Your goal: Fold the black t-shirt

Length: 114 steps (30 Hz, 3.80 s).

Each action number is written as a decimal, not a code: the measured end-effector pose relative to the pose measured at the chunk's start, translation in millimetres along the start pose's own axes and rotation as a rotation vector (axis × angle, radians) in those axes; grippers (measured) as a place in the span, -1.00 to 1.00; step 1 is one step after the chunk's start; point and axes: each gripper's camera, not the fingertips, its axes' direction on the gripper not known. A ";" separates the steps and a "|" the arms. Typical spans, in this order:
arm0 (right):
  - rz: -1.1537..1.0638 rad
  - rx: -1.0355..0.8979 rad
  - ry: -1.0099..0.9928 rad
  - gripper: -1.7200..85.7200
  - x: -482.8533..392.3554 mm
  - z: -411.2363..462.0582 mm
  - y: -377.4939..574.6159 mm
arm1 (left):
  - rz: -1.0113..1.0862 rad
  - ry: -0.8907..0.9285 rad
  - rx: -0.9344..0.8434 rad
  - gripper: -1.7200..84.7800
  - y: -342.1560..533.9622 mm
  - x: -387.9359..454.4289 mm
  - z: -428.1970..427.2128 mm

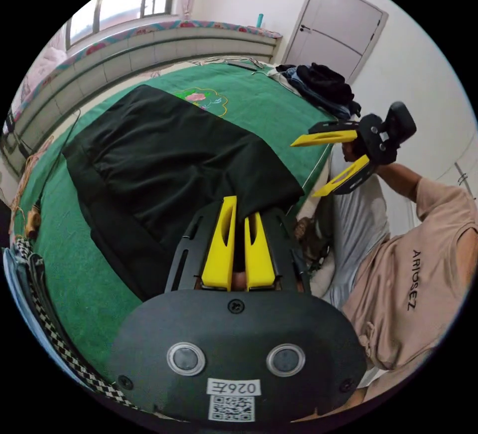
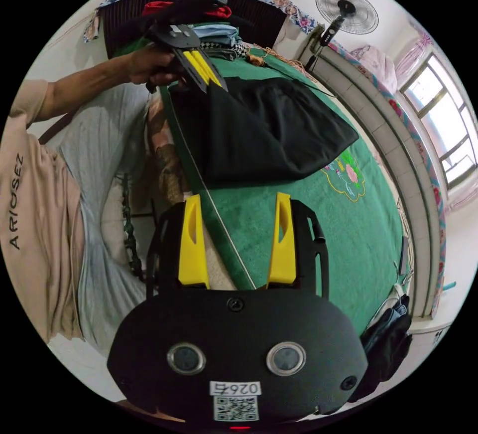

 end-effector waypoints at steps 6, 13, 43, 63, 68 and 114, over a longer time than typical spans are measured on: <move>0.044 0.060 0.193 -0.63 -82.4 11.9 -42.3 | -0.065 0.091 -0.038 -0.97 -7.6 -15.2 -1.6; 0.065 -0.076 0.498 -0.65 -150.3 51.3 -103.1 | -0.103 0.134 -0.007 -0.96 -8.1 -15.3 -11.0; -0.196 -0.267 0.205 -0.96 -134.2 -1.0 -133.0 | 0.436 -0.848 -0.287 -0.93 79.6 149.7 -9.3; 0.187 -0.193 -0.028 -0.96 218.6 18.1 -275.6 | 0.213 -0.417 -0.124 -0.94 -105.5 -148.6 -144.8; 0.270 -0.307 -0.121 -0.95 317.7 89.2 -314.2 | 0.076 -0.286 -0.206 -0.91 -151.9 -263.5 -126.4; 0.657 -0.048 -0.738 -0.99 524.3 48.5 -83.4 | -0.356 0.131 -0.060 -0.84 -0.5 -420.1 -242.5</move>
